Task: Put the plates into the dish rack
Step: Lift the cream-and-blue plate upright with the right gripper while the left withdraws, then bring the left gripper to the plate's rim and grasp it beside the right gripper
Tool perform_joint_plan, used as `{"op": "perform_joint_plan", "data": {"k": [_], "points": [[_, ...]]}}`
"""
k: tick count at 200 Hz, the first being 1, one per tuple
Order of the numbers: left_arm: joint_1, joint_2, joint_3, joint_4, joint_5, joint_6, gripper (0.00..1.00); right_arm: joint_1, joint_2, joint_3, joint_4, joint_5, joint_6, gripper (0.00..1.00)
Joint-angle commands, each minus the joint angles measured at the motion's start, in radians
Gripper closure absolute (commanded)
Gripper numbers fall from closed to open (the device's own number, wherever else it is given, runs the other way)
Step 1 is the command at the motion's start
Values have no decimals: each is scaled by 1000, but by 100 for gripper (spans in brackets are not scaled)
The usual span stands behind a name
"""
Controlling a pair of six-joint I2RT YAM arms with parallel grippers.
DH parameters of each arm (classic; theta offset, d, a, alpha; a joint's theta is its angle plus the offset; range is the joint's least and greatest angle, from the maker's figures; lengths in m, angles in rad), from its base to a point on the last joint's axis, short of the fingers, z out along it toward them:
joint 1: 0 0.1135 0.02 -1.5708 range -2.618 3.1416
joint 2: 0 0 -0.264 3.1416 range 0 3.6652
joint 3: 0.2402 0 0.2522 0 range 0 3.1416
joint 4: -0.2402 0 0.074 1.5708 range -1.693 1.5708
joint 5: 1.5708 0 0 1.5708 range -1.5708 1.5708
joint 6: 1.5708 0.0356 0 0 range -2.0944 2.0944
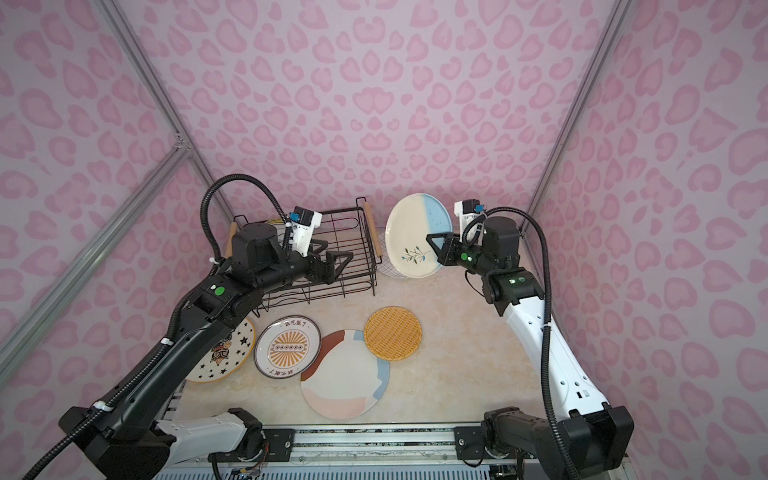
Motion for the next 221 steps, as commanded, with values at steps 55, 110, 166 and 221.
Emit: {"op": "perform_joint_plan", "data": {"k": [55,110,166,221], "points": [[115,-91,-80,225,220,280,3,105,84,123,8,-162,-187,100],[200,-4,56,133,479,427,1,156,90,124,38,-204,-286,100],[255,105,154,144,644,370,6,215,130,185,-13,-230,-329,100],[263,191,187,262,657,235,10,243,121,205,-23,-246,-345,100]]}}
